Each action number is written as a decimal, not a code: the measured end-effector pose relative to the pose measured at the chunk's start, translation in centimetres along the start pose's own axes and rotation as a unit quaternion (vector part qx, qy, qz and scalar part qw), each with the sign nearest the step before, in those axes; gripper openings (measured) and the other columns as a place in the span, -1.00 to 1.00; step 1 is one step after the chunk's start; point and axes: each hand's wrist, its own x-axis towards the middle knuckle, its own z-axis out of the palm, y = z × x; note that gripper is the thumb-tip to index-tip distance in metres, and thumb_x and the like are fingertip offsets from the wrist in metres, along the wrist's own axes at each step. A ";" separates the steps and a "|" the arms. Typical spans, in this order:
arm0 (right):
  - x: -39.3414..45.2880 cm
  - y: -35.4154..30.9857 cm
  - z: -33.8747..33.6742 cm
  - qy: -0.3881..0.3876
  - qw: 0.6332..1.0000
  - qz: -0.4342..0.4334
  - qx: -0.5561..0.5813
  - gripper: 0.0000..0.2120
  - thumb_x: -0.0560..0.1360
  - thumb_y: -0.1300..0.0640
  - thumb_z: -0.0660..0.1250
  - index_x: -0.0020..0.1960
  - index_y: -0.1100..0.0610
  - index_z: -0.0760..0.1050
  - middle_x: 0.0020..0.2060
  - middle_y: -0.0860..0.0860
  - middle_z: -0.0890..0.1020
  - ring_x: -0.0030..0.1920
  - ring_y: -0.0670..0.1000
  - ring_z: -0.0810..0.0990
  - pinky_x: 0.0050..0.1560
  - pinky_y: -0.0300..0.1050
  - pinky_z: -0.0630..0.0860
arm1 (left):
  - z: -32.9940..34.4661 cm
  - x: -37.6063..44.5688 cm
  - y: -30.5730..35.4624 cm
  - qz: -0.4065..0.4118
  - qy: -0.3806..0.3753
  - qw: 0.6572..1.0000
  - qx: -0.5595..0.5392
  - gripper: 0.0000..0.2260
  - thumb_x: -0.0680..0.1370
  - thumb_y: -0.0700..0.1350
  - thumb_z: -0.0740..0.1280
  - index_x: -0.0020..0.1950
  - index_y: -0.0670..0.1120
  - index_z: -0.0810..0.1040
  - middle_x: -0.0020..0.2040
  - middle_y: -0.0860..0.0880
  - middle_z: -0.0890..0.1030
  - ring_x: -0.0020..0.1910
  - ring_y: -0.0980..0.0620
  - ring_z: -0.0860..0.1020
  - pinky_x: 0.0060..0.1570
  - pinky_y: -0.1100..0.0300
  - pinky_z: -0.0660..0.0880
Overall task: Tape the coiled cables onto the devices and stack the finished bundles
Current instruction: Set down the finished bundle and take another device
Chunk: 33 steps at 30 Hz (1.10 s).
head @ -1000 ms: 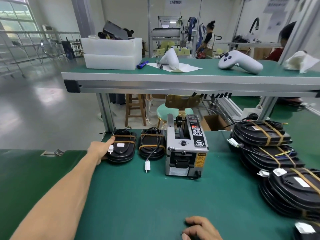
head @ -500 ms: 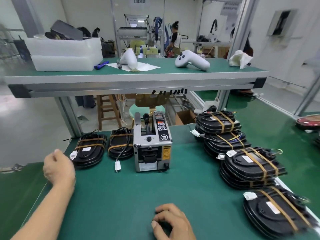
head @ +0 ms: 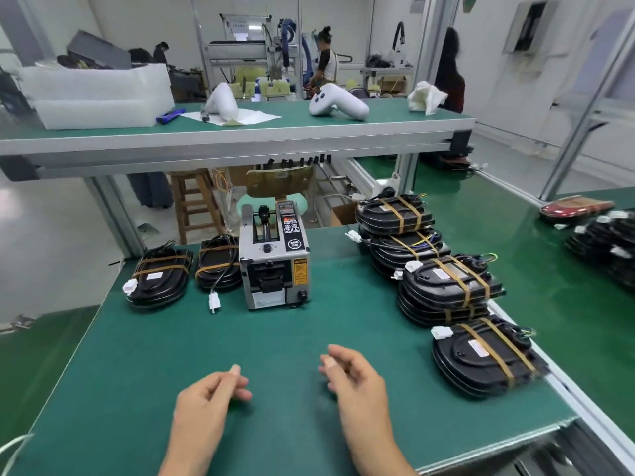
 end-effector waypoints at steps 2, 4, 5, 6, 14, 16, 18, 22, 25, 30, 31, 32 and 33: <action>-0.6 -0.8 -2.3 0.085 0.993 0.039 0.077 -0.86 0.60 0.23 0.42 0.12 0.06 0.65 -0.10 0.01 0.77 -0.10 -0.02 0.76 -0.06 -0.10 0.58 | 0.1 -1.0 0.0 0.007 0.014 0.999 0.029 -0.71 0.67 -0.14 0.45 -0.25 -0.07 0.75 -0.33 0.00 0.74 -0.28 0.29 0.63 -0.14 0.51 0.42; -0.7 -2.1 -4.6 0.143 0.980 0.054 0.130 -0.84 0.63 0.25 0.38 0.18 0.12 0.60 -0.10 0.07 0.76 -0.14 0.01 0.75 -0.11 -0.08 0.57 | 0.3 -1.7 -0.1 0.018 0.027 0.998 0.044 -0.71 0.67 -0.14 0.45 -0.26 -0.05 0.75 -0.34 0.03 0.73 -0.27 0.31 0.62 -0.24 0.54 0.39; -0.6 -3.0 -5.6 0.161 0.973 0.057 0.153 -0.84 0.64 0.25 0.36 0.21 0.15 0.57 -0.06 0.11 0.75 -0.13 0.04 0.74 -0.10 -0.08 0.58 | 0.3 -1.9 -0.2 0.023 0.029 0.998 0.051 -0.70 0.67 -0.13 0.45 -0.27 -0.04 0.74 -0.34 0.04 0.73 -0.28 0.30 0.61 -0.26 0.52 0.38; -0.2 -4.0 -6.4 0.172 0.967 0.060 0.176 -0.83 0.65 0.24 0.34 0.23 0.17 0.55 -0.01 0.14 0.73 -0.10 0.06 0.73 -0.09 -0.07 0.59 | 0.4 -2.0 -0.2 0.027 0.028 0.998 0.058 -0.69 0.67 -0.12 0.46 -0.28 -0.01 0.74 -0.33 0.05 0.73 -0.28 0.29 0.61 -0.27 0.51 0.38; 7.3 -11.1 -9.7 0.179 0.939 0.147 0.254 -0.67 0.69 0.06 0.33 0.34 0.21 0.35 0.19 0.34 0.61 -0.13 0.17 0.75 -0.31 -0.08 0.67 | 0.2 -2.3 -0.4 0.046 -0.004 0.996 0.077 -0.67 0.67 -0.09 0.45 -0.27 0.17 0.72 -0.28 0.03 0.74 -0.21 0.19 0.64 -0.15 0.42 0.44; 9.0 -11.9 -10.2 0.169 0.938 0.166 0.253 -0.56 0.69 0.01 0.31 0.48 0.17 0.33 0.17 0.36 0.62 -0.16 0.16 0.74 -0.45 -0.13 0.63 | 0.3 -2.3 -0.5 0.049 -0.010 0.996 0.080 -0.66 0.67 -0.10 0.45 -0.29 0.16 0.72 -0.28 0.01 0.74 -0.21 0.17 0.65 -0.13 0.39 0.45; 10.2 -12.2 -10.7 0.168 0.933 0.187 0.259 -0.48 0.69 0.00 0.32 0.57 0.16 0.27 0.22 0.37 0.59 -0.17 0.17 0.71 -0.53 -0.14 0.60 | 0.3 -2.3 -0.6 0.052 -0.016 0.995 0.083 -0.67 0.67 -0.11 0.45 -0.28 0.15 0.72 -0.28 -0.01 0.74 -0.21 0.14 0.65 -0.12 0.37 0.46; 11.8 -12.1 -11.4 0.155 0.922 0.229 0.272 -0.38 0.68 -0.01 0.34 0.61 0.22 0.23 0.27 0.35 0.60 0.04 0.20 0.71 -0.18 -0.08 0.68 | 0.3 -2.3 -0.6 0.068 -0.021 0.993 0.090 -0.69 0.66 -0.12 0.46 -0.27 0.13 0.73 -0.26 -0.01 0.74 -0.17 0.14 0.66 -0.13 0.44 0.45; 12.4 -12.0 -11.7 0.151 0.919 0.246 0.267 -0.43 0.66 0.01 0.38 0.56 0.22 0.31 0.15 0.30 0.64 0.05 0.14 0.70 0.00 -0.04 0.63 | 0.2 -2.1 -0.9 0.073 -0.021 0.993 0.092 -0.68 0.65 -0.12 0.46 -0.28 0.12 0.74 -0.24 -0.01 0.74 -0.17 0.13 0.66 -0.12 0.44 0.45; 12.6 -11.1 -11.8 0.153 0.940 0.223 0.209 -0.70 0.66 0.03 0.37 0.29 0.18 0.47 -0.15 0.15 0.57 -0.28 -0.03 0.57 -0.60 -0.27 0.51 | 0.4 -1.7 -1.6 0.084 -0.021 0.992 0.094 -0.67 0.64 -0.16 0.49 -0.31 0.10 0.74 -0.25 -0.04 0.74 -0.26 0.13 0.67 -0.12 0.41 0.48; 12.3 -10.7 -11.9 0.165 0.945 0.212 0.189 -0.72 0.65 0.00 0.39 0.21 0.17 0.48 -0.23 0.11 0.56 -0.35 -0.06 0.51 -0.65 -0.29 0.42 | 0.3 -1.6 -1.7 0.089 -0.024 0.991 0.093 -0.67 0.63 -0.17 0.49 -0.31 0.10 0.73 -0.25 -0.03 0.74 -0.27 0.13 0.67 -0.12 0.39 0.50; 12.0 -10.2 -11.9 0.176 0.952 0.194 0.158 -0.71 0.62 -0.04 0.42 0.12 0.17 0.48 -0.30 0.09 0.53 -0.41 -0.06 0.45 -0.65 -0.29 0.34 | 0.3 -1.5 -1.8 0.092 -0.026 0.991 0.092 -0.67 0.63 -0.17 0.49 -0.31 0.10 0.73 -0.25 -0.02 0.75 -0.28 0.14 0.67 -0.10 0.36 0.51; 11.4 -9.8 -11.9 0.186 0.961 0.166 0.121 -0.69 0.58 -0.08 0.45 0.03 0.15 0.48 -0.34 0.07 0.50 -0.45 -0.05 0.39 -0.63 -0.26 0.28 | 0.2 -1.5 -1.9 0.092 -0.027 0.991 0.089 -0.68 0.64 -0.17 0.48 -0.29 0.10 0.73 -0.25 -0.02 0.75 -0.27 0.14 0.68 -0.08 0.33 0.52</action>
